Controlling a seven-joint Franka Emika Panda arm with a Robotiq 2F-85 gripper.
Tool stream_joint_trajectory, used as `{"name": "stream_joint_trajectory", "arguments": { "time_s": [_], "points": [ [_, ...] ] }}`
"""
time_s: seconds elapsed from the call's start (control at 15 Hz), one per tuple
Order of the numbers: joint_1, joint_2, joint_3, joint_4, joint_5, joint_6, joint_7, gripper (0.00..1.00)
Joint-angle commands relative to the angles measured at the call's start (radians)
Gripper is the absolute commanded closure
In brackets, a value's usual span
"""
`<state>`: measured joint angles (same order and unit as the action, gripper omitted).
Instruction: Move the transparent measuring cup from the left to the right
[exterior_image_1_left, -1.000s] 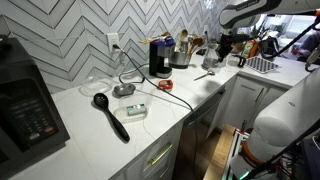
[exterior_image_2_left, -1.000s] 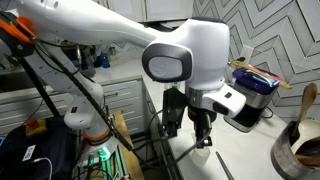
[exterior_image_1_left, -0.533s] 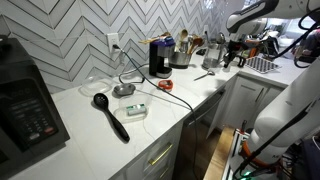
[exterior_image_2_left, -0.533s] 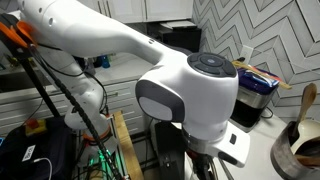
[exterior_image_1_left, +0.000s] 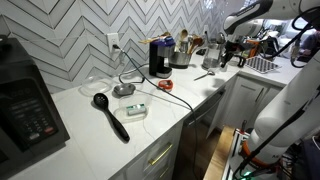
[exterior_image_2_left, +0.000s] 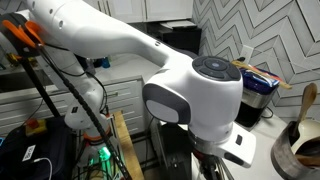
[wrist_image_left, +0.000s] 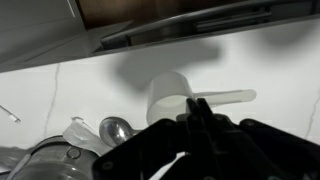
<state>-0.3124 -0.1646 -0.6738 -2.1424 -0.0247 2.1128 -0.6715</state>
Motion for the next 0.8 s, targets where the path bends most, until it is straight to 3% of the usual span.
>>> {"name": "stream_joint_trajectory", "arguments": {
  "time_s": [0.0,0.2,0.73],
  "points": [
    [-0.023,0.118,-0.014,0.039,0.107,0.061,-0.043,0.99],
    [-0.048,0.191,0.001,0.054,0.197,0.134,-0.079,0.99],
    [-0.156,0.339,0.095,0.124,0.324,0.158,-0.103,0.99]
  ]
}}
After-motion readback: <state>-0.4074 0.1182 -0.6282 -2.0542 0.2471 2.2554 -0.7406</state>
